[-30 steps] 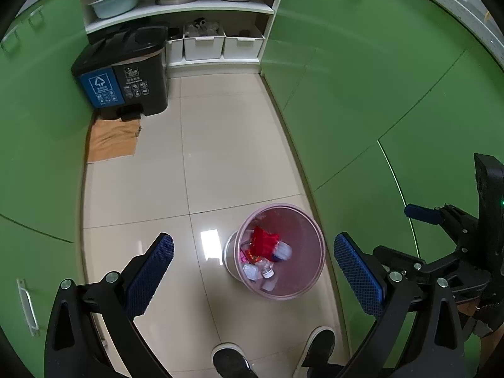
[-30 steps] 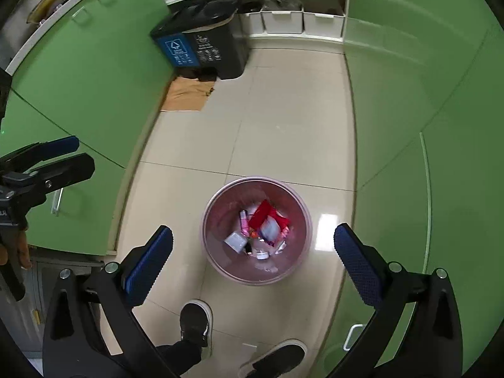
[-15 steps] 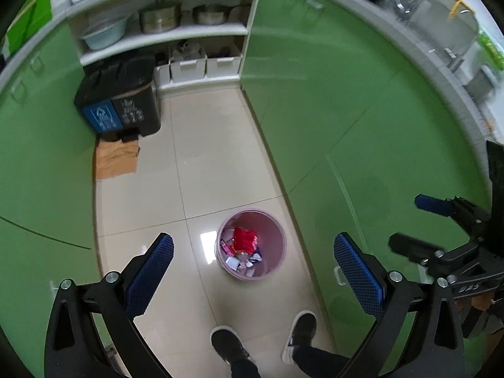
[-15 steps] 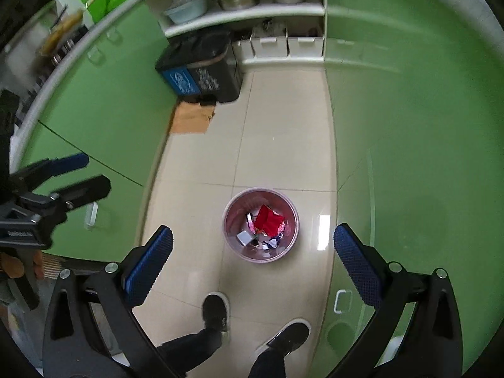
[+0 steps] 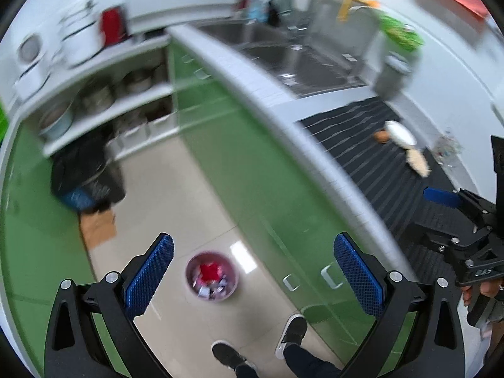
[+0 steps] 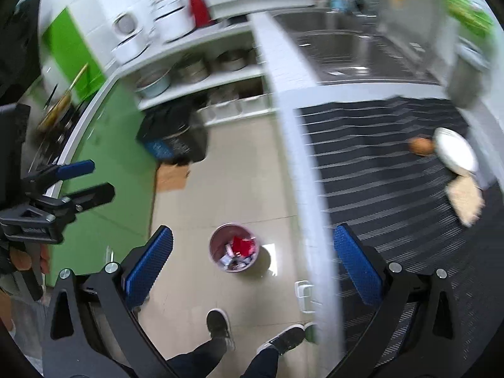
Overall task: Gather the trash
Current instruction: 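Return both tools from the bin to the mat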
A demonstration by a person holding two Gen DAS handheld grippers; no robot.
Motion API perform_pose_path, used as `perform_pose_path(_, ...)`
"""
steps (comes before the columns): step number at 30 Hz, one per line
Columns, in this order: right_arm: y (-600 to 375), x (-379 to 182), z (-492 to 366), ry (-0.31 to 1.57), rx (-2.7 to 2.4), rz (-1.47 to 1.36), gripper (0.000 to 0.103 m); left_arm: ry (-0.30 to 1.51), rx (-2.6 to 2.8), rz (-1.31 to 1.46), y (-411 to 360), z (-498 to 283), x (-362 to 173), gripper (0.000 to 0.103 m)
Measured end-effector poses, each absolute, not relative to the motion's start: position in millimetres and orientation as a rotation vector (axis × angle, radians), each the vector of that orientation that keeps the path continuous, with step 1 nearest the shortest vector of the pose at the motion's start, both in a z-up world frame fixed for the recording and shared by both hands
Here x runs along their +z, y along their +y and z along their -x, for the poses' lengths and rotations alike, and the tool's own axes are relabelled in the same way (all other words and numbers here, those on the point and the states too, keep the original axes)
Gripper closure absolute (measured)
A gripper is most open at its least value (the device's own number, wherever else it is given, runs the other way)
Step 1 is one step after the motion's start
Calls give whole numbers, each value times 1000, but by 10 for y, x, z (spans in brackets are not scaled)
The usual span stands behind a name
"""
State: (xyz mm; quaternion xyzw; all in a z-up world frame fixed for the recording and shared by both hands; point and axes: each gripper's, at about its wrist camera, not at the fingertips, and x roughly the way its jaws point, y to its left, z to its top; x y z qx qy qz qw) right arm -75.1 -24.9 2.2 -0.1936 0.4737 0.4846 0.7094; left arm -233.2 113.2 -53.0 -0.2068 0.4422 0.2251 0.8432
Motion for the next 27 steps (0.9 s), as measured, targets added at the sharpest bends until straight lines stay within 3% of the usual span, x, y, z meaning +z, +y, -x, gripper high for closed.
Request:
perform_pose_path(14, -1479, 85, -413, 1048, 873, 347, 3, 927, 261, 322, 284, 843, -274, 5)
perform_pose_path(27, -1726, -222, -1059, 1127, 706, 255, 3, 1021, 103, 224, 268, -490, -686, 5)
